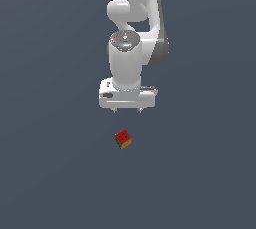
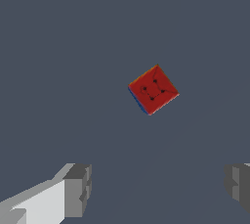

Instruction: Pick up the object and move it to a goal position.

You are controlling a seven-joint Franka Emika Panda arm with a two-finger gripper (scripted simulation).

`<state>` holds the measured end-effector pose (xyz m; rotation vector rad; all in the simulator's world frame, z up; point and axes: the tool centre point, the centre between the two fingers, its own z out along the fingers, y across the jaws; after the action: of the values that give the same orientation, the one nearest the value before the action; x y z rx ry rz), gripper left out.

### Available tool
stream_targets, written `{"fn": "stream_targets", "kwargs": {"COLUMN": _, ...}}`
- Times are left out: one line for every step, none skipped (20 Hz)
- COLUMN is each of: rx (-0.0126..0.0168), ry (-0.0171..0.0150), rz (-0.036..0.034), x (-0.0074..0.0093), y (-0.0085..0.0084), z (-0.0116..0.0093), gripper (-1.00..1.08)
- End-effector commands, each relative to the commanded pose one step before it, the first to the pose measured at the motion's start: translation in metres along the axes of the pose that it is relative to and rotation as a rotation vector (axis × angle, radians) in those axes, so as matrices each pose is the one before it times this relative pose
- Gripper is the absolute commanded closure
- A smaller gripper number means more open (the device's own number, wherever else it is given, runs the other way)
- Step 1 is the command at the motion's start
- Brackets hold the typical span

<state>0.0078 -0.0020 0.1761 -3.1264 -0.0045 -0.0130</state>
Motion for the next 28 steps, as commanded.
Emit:
{"fn": "stream_targets", "kwargs": {"rx": -0.00022, "ry": -0.00095, "rz": 0.00836, "x": 0.0003, "y": 0.00084, "z": 0.00103, "gripper": -0.92}}
{"fn": "stream_targets", "kwargs": {"rx": 0.00014, "ry": -0.0002, "rz": 0.00669, "x": 0.00045, "y": 0.00019, "z": 0.0006, "gripper": -0.92}}
{"fn": "stream_targets", "kwargs": {"rx": 0.00029, "ry": -0.00015, "rz": 0.00819, "x": 0.00059, "y": 0.00017, "z": 0.0007, "gripper": -0.92}}
{"fn": "stream_targets", "kwargs": {"rx": 0.00041, "ry": -0.00011, "rz": 0.00961, "x": 0.00072, "y": 0.00011, "z": 0.0008, "gripper": -0.92}}
{"fn": "stream_targets", "kwargs": {"rx": 0.00049, "ry": -0.0001, "rz": 0.01104, "x": 0.00084, "y": 0.00009, "z": 0.00092, "gripper": -0.92}}
{"fn": "stream_targets", "kwargs": {"rx": 0.00049, "ry": -0.00015, "rz": 0.01238, "x": 0.00092, "y": 0.00013, "z": 0.00104, "gripper": -0.92}}
{"fn": "stream_targets", "kwargs": {"rx": 0.00043, "ry": -0.00024, "rz": 0.0138, "x": 0.001, "y": 0.00021, "z": 0.00119, "gripper": -0.92}}
{"fn": "stream_targets", "kwargs": {"rx": 0.00035, "ry": -0.00033, "rz": 0.01523, "x": 0.00108, "y": 0.00029, "z": 0.00135, "gripper": -0.92}}
{"fn": "stream_targets", "kwargs": {"rx": 0.00033, "ry": -0.00037, "rz": 0.01655, "x": 0.00116, "y": 0.00033, "z": 0.00147, "gripper": -0.92}}
{"fn": "stream_targets", "kwargs": {"rx": 0.00037, "ry": -0.00037, "rz": 0.01796, "x": 0.00128, "y": 0.00029, "z": 0.00159, "gripper": -0.92}}
{"fn": "stream_targets", "kwargs": {"rx": 0.00039, "ry": -0.00036, "rz": 0.01938, "x": 0.00139, "y": 0.00026, "z": 0.00172, "gripper": -0.92}}
{"fn": "stream_targets", "kwargs": {"rx": 0.00037, "ry": -0.00038, "rz": 0.02078, "x": 0.00149, "y": 0.00025, "z": 0.00185, "gripper": -0.92}}
{"fn": "stream_targets", "kwargs": {"rx": 0.00032, "ry": -0.00041, "rz": 0.02223, "x": 0.00158, "y": 0.00027, "z": 0.00199, "gripper": -0.92}}
{"fn": "stream_targets", "kwargs": {"rx": 0.00027, "ry": -0.00042, "rz": 0.02366, "x": 0.00168, "y": 0.00025, "z": 0.00213, "gripper": -0.92}}
{"fn": "stream_targets", "kwargs": {"rx": 0.00022, "ry": -0.00043, "rz": 0.02509, "x": 0.00178, "y": 0.00022, "z": 0.00227, "gripper": -0.92}}
{"fn": "stream_targets", "kwargs": {"rx": 0.00016, "ry": -0.00042, "rz": 0.02654, "x": 0.00188, "y": 0.0002, "z": 0.00242, "gripper": -0.92}}
{"fn": "stream_targets", "kwargs": {"rx": 0.00008, "ry": -0.00041, "rz": 0.02797, "x": 0.00197, "y": 0.00016, "z": 0.00256, "gripper": -0.92}}
{"fn": "stream_targets", "kwargs": {"rx": -0.00001, "ry": -0.00038, "rz": 0.02898, "x": 0.00203, "y": 0.00012, "z": 0.00267, "gripper": -0.92}}
{"fn": "stream_targets", "kwargs": {"rx": -0.0001, "ry": -0.00034, "rz": 0.02898, "x": 0.00202, "y": 0.00006, "z": 0.00269, "gripper": -0.92}}
{"fn": "stream_targets", "kwargs": {"rx": -0.00018, "ry": -0.00028, "rz": 0.02893, "x": 0.00201, "y": 0.00002, "z": 0.0027, "gripper": -0.92}}
{"fn": "stream_targets", "kwargs": {"rx": -0.00027, "ry": -0.00023, "rz": 0.02888, "x": 0.00199, "y": -0.00004, "z": 0.00271, "gripper": -0.92}}
{"fn": "stream_targets", "kwargs": {"rx": -0.00034, "ry": -0.00016, "rz": 0.02884, "x": 0.00197, "y": -0.00009, "z": 0.00272, "gripper": -0.92}}
{"fn": "stream_targets", "kwargs": {"rx": -0.00042, "ry": -0.0001, "rz": 0.02878, "x": 0.00195, "y": -0.00014, "z": 0.00273, "gripper": -0.92}}
{"fn": "stream_targets", "kwargs": {"rx": -0.00048, "ry": -0.00003, "rz": 0.02874, "x": 0.00193, "y": -0.00018, "z": 0.00274, "gripper": -0.92}}
{"fn": "stream_targets", "kwargs": {"rx": -0.00055, "ry": 0.00004, "rz": 0.02867, "x": 0.0019, "y": -0.00024, "z": 0.00275, "gripper": -0.92}}
{"fn": "stream_targets", "kwargs": {"rx": -0.00061, "ry": 0.00012, "rz": 0.02862, "x": 0.00188, "y": -0.00028, "z": 0.00275, "gripper": -0.92}}
{"fn": "stream_targets", "kwargs": {"rx": -0.00066, "ry": 0.0002, "rz": 0.02857, "x": 0.00185, "y": -0.00033, "z": 0.00276, "gripper": -0.92}}
{"fn": "stream_targets", "kwargs": {"rx": -0.00071, "ry": 0.00028, "rz": 0.02851, "x": 0.00182, "y": -0.00038, "z": 0.00277, "gripper": -0.92}}
